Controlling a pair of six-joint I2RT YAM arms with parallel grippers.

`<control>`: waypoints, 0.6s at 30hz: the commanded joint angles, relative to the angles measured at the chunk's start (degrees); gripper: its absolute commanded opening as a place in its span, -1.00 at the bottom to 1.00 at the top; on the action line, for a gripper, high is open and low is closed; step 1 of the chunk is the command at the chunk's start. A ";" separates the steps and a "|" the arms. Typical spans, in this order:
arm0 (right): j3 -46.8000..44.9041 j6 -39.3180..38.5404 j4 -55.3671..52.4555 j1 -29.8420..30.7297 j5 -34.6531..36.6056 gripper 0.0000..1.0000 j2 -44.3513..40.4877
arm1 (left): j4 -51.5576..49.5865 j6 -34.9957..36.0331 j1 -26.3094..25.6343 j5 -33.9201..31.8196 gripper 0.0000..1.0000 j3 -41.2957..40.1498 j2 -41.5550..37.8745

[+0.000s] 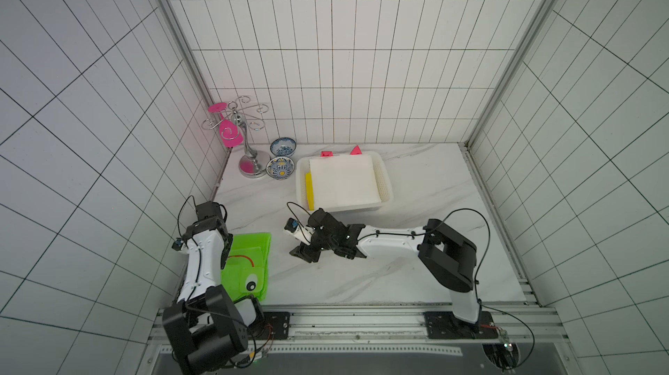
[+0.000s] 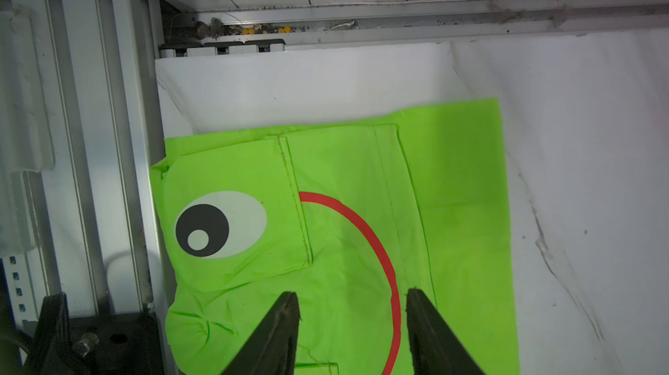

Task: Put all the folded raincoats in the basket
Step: Move the raincoat to the center of the board.

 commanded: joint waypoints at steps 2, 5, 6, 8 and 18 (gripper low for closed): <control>8.19 -7.86 -0.31 0.58 -2.38 0.17 5.55 | 3.45 -3.64 3.83 0.38 -0.07 -2.31 4.28; 15.06 -10.26 -5.49 0.58 -3.52 0.17 11.04 | 5.75 -2.69 7.78 5.69 -0.10 -3.79 8.19; 17.52 -11.41 -8.01 0.51 -2.73 0.17 12.48 | 5.54 -2.22 8.63 6.07 -0.11 -3.38 9.52; 19.73 -14.41 -10.11 0.49 -2.74 0.18 14.25 | 6.01 -0.83 8.96 5.64 -0.12 -3.01 11.84; 4.63 -14.39 -2.66 -0.16 -2.80 0.17 6.87 | 10.55 2.30 6.12 16.19 -0.22 -9.22 15.47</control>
